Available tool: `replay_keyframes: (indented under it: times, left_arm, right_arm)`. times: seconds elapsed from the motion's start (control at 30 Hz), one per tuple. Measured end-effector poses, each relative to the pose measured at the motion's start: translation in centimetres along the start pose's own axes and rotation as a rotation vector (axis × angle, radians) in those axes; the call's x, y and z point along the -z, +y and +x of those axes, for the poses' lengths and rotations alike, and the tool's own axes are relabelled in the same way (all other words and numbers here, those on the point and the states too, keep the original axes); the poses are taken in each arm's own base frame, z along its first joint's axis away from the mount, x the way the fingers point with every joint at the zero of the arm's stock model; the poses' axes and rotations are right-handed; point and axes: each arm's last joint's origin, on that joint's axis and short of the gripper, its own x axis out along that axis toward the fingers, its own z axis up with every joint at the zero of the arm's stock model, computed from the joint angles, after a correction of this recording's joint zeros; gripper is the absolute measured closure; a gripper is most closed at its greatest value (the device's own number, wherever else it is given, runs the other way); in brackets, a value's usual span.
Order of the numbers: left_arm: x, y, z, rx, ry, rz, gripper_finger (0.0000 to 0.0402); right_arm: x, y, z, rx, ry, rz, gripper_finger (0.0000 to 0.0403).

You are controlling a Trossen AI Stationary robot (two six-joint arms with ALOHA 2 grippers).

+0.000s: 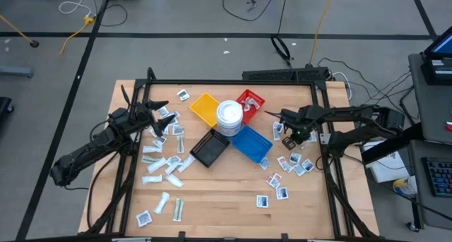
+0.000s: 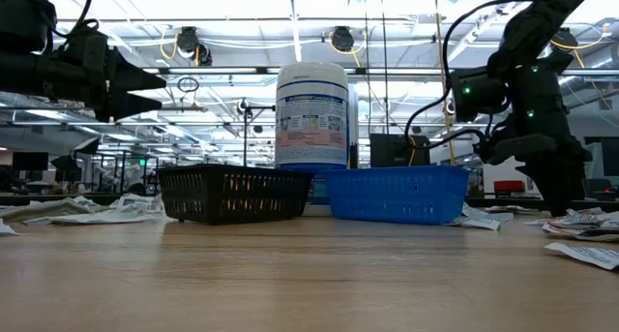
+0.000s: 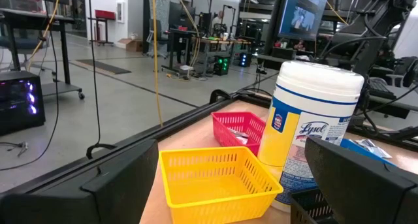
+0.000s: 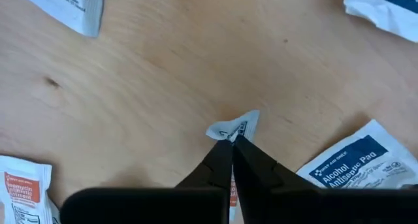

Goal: Pick & Place First Aid Supplies
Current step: Put the ointment pack into the red bin

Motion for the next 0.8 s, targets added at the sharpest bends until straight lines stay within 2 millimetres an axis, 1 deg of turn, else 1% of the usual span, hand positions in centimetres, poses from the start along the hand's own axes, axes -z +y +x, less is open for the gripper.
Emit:
replay_keyframes:
  times: [0.13,0.27,0.67,0.8]
  left_arm:
    - [0.0,0.0,0.0,0.000,0.000,0.000,0.0009]
    - [0.0,0.0,0.0,0.000,0.001,0.000,0.0009]
    - [0.0,0.0,0.0,0.000,0.001,0.000,0.0009]
    - [0.0,0.0,0.0,0.000,0.001,0.000,0.0009]
  right_arm:
    - [-0.4,0.3,-1.4,0.013,0.015,-0.025,0.0402]
    - [-0.9,0.7,-3.3,0.010,0.018,-0.058,0.0402]
    - [-1.2,1.2,-9.6,0.033,0.071,-0.107,0.0403]
    - [-1.2,1.1,-10.9,0.034,0.076,-0.091,0.0403]
